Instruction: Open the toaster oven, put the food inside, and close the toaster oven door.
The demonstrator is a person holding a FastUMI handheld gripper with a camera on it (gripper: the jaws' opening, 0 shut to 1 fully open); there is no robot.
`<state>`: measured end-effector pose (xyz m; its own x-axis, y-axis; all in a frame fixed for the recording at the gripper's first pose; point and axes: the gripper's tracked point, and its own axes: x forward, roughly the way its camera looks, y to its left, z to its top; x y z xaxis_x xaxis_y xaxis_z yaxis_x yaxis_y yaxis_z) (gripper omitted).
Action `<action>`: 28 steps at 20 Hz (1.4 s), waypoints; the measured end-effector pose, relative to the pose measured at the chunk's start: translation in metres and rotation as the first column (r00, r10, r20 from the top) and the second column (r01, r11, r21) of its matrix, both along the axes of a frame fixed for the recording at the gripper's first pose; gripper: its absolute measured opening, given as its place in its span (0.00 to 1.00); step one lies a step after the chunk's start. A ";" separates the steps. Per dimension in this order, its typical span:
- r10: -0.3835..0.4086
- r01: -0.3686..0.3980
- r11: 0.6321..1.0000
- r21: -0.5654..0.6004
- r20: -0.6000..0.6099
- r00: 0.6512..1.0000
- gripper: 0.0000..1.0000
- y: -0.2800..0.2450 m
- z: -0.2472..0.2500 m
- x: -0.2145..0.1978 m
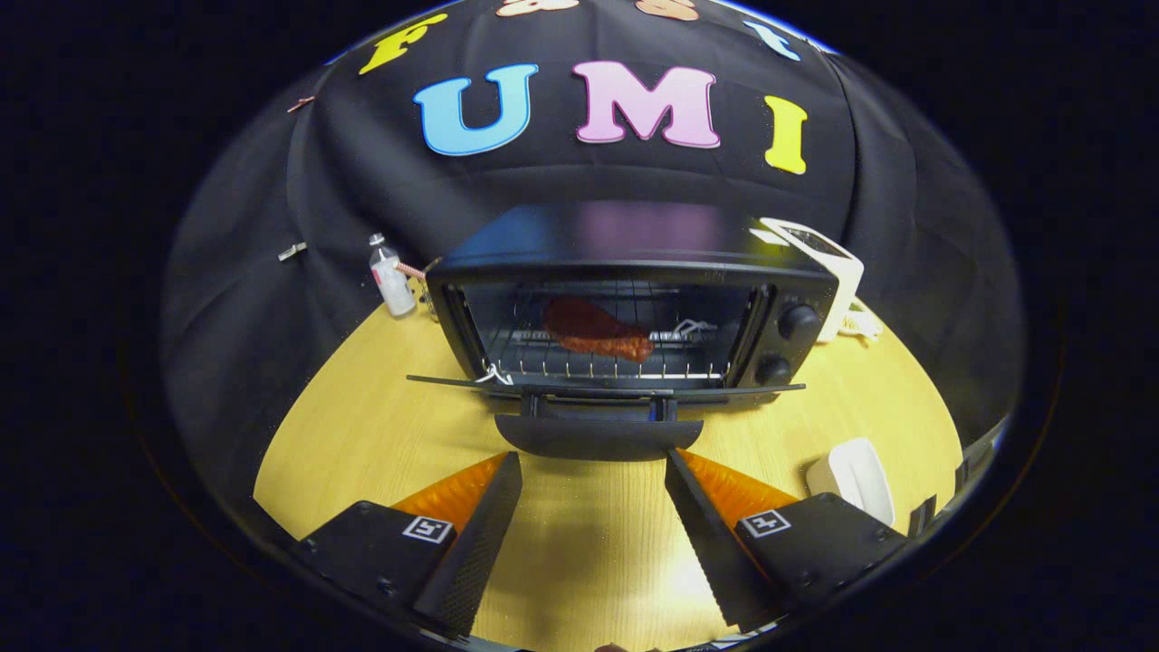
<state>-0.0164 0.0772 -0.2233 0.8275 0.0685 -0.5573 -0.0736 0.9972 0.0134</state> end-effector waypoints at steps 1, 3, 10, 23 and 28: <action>0.015 -0.014 1.000 -0.013 0.026 1.000 0.98 0.000 0.008 0.006; 0.039 -0.036 0.998 -0.043 0.075 0.996 0.98 -0.003 0.028 0.017; 0.099 -0.082 0.994 -0.077 0.257 0.961 1.00 -0.012 0.109 0.040; 0.006 0.000 1.000 -0.014 0.417 0.909 1.00 -0.101 0.230 -0.031; -0.014 0.028 0.999 -0.021 0.485 0.874 1.00 -0.134 0.273 -0.039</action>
